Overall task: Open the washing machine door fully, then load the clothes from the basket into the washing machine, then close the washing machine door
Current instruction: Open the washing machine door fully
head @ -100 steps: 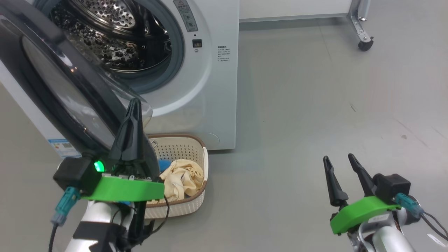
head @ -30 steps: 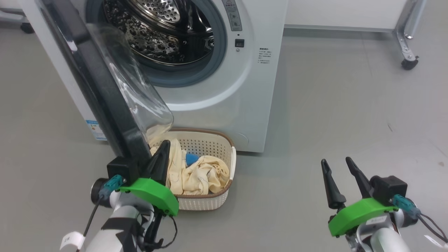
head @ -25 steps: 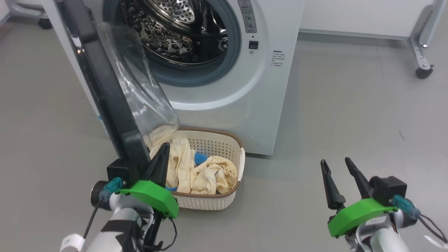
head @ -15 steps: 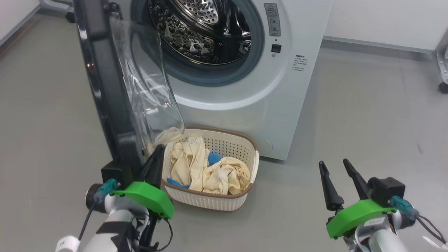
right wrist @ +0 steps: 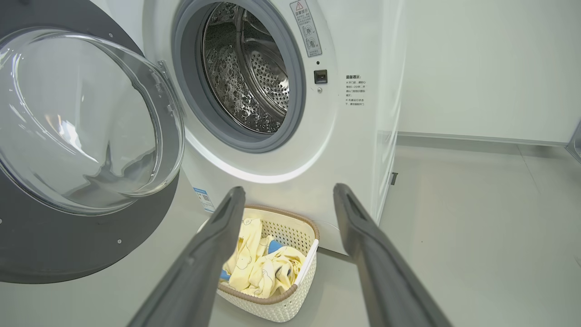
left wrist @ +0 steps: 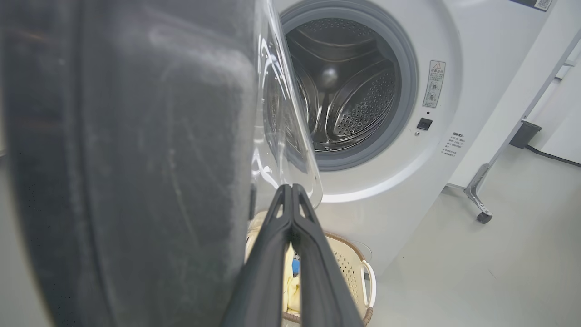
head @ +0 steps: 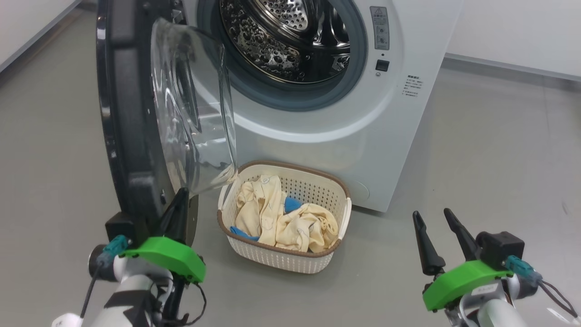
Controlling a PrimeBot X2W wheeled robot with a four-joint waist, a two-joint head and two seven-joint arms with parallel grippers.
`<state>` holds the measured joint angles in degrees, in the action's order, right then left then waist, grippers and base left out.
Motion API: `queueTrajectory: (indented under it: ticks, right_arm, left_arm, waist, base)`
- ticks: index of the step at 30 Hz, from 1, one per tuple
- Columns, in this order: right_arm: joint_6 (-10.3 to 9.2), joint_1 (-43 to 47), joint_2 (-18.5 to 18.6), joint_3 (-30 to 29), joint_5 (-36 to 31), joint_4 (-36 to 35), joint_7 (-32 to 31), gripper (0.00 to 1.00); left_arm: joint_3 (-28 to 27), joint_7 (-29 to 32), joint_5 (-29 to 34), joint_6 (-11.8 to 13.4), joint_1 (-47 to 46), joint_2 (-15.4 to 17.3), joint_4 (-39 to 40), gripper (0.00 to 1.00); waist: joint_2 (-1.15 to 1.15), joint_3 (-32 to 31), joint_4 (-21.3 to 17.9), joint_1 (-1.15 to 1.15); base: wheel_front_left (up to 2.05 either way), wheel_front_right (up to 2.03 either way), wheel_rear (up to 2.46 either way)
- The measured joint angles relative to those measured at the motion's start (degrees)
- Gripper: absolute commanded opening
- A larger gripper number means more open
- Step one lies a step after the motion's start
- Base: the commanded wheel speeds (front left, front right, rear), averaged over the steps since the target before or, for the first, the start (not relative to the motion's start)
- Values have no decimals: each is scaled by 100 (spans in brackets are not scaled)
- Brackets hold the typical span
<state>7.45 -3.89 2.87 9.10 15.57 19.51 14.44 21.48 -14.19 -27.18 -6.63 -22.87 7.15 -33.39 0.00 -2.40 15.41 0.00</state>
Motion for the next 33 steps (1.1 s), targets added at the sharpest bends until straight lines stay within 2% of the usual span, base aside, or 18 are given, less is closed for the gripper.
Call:
queueTrajectory:
  ticks: [13, 20, 24, 33]
  right_arm:
    - [0, -3, -1, 10, -55, 4, 0, 100]
    - [0, -54, -1, 15, -127, 5, 0, 100]
    - [0, -124, 4, 9, -182, -15, -18, 100]
    - [0, -378, 126, 23, -325, -263, -194, 100]
  left_arm:
    - [-758, 1, -218, 168, 126, 413, 225, 0]
    - [-1370, 2, -277, 266, 242, 679, 377, 0]
    - [-1606, 1, -326, 271, 242, 768, 468, 0]
    - [-2174, 0, -324, 244, 120, 1194, 430, 0]
  waist:
    - [0, 271, 177, 0]
    - [0, 548, 169, 0]
    - [0, 690, 175, 0]
    - [0, 1240, 200, 1]
  base:
    - [0, 0, 0]
    - [0, 0, 0]
    - [0, 0, 0]
    - [0, 0, 0]
